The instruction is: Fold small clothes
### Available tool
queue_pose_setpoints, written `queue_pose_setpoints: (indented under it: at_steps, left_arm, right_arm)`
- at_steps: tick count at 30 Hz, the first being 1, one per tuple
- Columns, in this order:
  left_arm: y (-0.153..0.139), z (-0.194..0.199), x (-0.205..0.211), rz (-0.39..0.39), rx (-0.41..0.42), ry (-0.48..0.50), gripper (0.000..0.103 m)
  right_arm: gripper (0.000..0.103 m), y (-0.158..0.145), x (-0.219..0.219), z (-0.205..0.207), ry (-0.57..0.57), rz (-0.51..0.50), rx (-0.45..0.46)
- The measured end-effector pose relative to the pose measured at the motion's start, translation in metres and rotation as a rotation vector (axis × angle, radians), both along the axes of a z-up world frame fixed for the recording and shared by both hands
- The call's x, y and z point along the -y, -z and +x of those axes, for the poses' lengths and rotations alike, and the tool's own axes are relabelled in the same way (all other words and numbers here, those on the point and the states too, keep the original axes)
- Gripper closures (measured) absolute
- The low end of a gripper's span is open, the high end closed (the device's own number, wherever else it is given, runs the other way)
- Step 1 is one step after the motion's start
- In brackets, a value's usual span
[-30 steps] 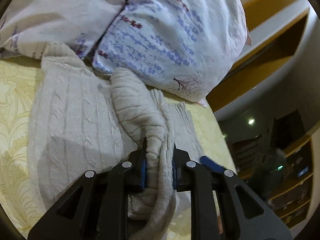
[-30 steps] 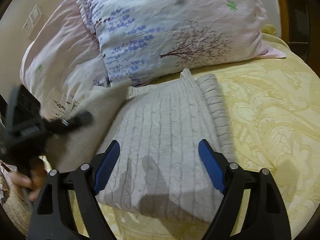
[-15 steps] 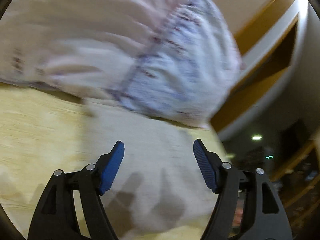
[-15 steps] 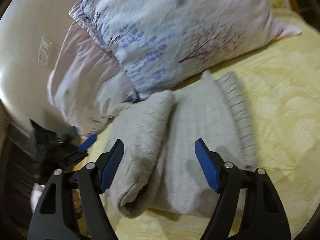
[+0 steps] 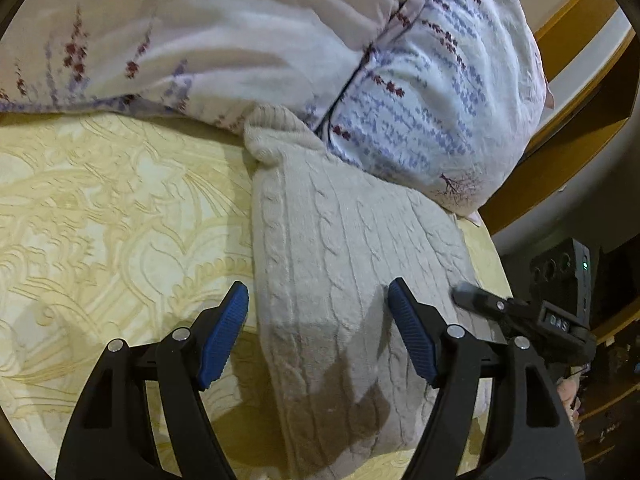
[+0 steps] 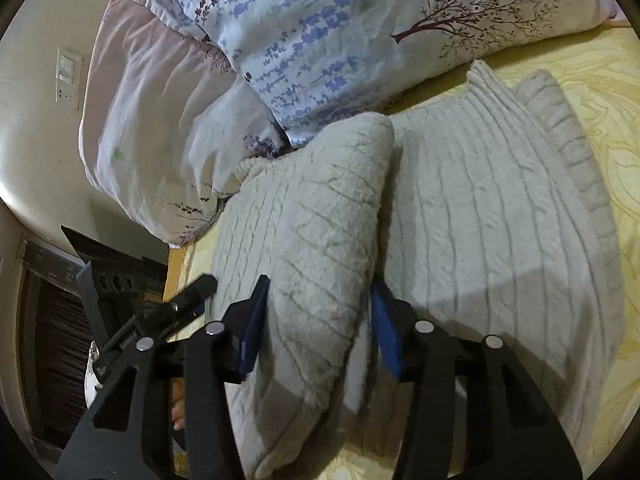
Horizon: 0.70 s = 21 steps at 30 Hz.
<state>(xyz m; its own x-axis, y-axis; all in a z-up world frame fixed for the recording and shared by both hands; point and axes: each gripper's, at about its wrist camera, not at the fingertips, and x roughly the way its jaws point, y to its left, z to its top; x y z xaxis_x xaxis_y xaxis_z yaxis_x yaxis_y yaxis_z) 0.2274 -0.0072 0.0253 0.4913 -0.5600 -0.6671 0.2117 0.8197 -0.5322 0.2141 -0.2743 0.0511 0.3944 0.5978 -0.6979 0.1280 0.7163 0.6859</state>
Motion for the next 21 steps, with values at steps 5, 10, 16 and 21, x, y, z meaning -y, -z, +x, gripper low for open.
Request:
queue_pose_setpoints:
  at_steps: [5,10,16,21]
  left_arm:
    - [0.007,0.003,0.003,-0.018,-0.021,-0.001,0.027]
    - [0.004,0.002,0.002,-0.032,-0.022,-0.003,0.025]
    - [-0.004,0.001,0.012,-0.040,-0.017,0.014,0.024]
    - [-0.011,-0.003,0.027,-0.056,-0.024,0.060,0.024]
  right_arm:
    - [0.081,0.009,-0.001,0.007,0.025,-0.011,0.023]
    - [0.086,-0.008,-0.004,0.004,0.011,-0.090,0.103]
    - [0.087,-0.039,0.006,-0.002,0.005,-0.234,0.186]
    - [0.087,-0.054,0.035,-0.010,0.057,-0.357,0.204]
